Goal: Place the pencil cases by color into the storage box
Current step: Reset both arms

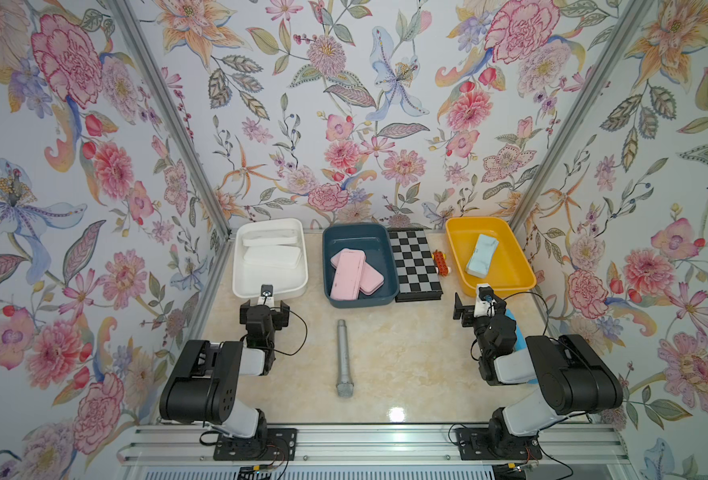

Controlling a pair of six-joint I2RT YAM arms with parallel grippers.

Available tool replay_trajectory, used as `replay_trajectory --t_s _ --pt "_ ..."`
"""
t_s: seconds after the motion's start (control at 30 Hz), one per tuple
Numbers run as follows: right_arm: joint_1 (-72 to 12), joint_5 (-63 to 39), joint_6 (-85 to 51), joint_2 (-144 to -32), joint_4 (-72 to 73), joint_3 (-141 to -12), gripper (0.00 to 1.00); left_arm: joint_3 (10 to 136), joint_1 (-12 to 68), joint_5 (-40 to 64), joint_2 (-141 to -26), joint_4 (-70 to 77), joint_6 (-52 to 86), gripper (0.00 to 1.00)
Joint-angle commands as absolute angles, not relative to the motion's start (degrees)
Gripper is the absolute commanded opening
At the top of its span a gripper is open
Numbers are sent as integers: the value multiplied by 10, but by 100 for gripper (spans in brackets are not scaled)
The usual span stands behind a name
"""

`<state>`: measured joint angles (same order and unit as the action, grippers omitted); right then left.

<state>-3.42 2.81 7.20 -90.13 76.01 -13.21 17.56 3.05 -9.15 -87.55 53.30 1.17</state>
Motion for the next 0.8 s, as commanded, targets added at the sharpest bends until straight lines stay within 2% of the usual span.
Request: replay_trajectory --t_s 0.0,0.07,0.6,0.77 --pt "-22 -4 40 -892 681 -149 100 188 26 -77 -884 553 21 98" --pt "-19 38 21 -890 642 -169 100 189 26 -77 -883 553 20 98" --pt "-13 27 17 -889 649 -163 100 186 31 -80 -879 553 17 98" --pt "-26 53 26 -890 655 -161 100 186 31 -80 -879 554 17 99"
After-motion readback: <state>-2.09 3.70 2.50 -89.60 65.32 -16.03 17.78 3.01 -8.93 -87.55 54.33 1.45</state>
